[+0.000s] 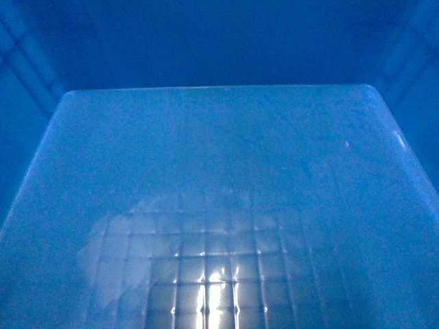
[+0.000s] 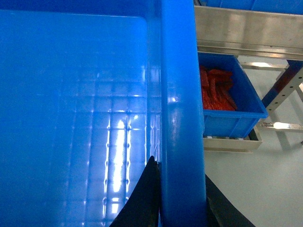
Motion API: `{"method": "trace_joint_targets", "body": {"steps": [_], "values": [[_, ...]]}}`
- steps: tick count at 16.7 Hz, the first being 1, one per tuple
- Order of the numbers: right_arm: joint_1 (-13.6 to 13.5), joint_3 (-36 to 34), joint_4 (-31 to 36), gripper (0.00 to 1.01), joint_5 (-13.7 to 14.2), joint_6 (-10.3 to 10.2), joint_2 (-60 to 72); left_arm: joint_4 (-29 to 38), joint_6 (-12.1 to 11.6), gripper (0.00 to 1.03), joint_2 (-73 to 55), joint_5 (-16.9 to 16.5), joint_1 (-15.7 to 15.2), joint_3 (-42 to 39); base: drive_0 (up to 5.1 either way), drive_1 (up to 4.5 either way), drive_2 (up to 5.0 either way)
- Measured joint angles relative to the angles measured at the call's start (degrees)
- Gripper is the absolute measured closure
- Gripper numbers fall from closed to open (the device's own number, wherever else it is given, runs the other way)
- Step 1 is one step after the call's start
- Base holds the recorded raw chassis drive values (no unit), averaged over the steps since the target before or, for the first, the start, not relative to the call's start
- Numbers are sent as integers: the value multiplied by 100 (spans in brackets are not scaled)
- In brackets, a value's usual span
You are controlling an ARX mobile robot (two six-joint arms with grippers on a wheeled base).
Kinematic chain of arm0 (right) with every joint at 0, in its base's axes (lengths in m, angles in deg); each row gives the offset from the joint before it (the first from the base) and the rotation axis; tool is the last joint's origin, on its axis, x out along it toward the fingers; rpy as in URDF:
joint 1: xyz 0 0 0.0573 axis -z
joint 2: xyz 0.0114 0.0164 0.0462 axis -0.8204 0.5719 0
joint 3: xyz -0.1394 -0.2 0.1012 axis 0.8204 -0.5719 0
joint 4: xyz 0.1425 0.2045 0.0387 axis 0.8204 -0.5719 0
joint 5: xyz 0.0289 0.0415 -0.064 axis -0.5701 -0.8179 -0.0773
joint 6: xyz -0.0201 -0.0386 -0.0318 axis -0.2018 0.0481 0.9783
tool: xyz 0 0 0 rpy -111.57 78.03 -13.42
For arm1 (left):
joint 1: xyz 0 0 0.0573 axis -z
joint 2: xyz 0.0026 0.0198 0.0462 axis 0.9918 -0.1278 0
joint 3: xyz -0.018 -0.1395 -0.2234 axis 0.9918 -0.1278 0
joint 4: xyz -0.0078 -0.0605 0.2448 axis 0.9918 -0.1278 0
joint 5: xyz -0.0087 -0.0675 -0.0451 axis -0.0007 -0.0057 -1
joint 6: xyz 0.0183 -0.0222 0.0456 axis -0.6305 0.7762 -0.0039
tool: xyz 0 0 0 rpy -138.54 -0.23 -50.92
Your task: Place box next to blue box on left shelf
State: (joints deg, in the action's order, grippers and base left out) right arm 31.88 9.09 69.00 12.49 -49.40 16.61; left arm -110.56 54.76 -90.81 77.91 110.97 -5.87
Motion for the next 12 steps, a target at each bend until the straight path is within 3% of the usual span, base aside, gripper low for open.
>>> {"method": "trace_joint_targets", "body": {"steps": [12], "values": [[0,0,7,91,13,0,0,4,2,96,0,0,4,0,0,0,0]]}}
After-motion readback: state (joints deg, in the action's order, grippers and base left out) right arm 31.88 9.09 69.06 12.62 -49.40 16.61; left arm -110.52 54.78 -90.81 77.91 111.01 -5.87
